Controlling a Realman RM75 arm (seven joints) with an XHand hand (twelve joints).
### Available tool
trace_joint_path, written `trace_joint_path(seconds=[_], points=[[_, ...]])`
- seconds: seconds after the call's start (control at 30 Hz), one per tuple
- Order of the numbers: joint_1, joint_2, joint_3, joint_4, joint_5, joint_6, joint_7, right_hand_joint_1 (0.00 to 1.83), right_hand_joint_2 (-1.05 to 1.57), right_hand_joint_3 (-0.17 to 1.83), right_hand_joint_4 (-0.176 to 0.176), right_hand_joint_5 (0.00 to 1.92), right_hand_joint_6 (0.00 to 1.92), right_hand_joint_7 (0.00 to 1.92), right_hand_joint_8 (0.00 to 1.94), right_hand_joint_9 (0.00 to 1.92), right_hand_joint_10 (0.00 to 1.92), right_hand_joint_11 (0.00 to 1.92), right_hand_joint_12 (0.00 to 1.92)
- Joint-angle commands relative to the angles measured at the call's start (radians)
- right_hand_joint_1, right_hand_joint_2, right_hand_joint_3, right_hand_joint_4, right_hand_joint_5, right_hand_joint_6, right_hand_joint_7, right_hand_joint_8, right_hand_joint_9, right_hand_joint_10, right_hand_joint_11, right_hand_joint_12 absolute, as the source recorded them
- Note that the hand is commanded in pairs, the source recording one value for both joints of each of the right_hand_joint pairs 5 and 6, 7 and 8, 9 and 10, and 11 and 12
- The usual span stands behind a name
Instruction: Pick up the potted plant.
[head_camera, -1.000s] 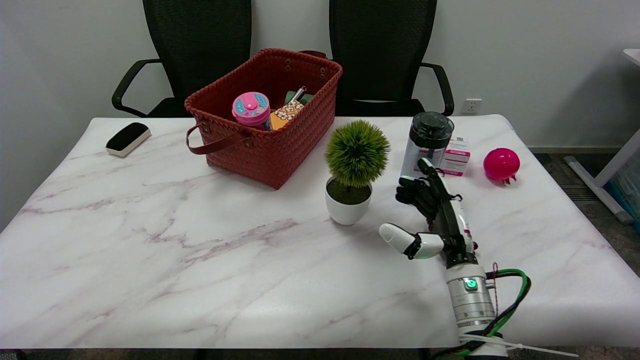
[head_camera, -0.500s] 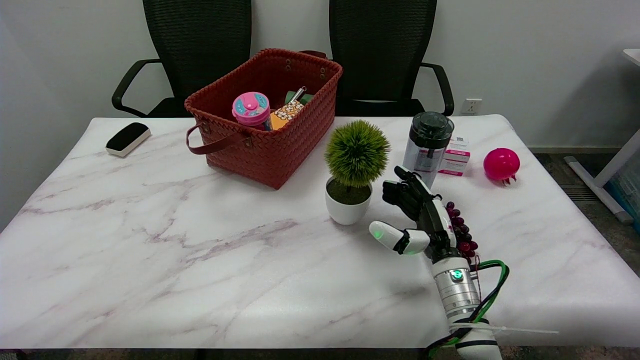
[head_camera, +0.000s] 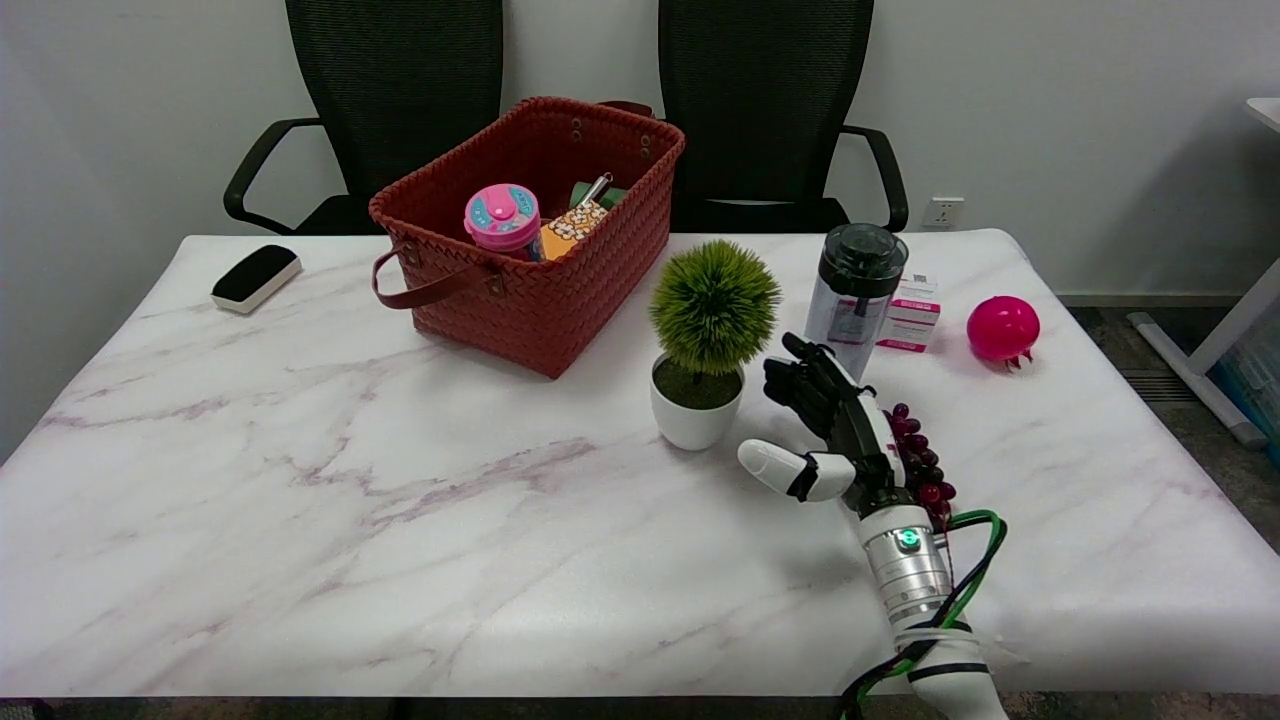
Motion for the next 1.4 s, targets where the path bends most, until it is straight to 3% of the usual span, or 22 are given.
trace_joint_path(seconds=[0.03,1.4], points=[[0.042,0.005,0.006,-0.028,-0.010,-0.068,0.029,1.05,-0.09,0.74,0.000,0.30,0.30,0.48,0.48,0.42,0.42,0.43,0.43],[0.227,-0.063,-0.008,-0.185,-0.160,-0.200,0.146,1.07,-0.11,0.67,0.000,0.38,0.38,0.47,0.47,0.43,0.43,0.39,0.39]])
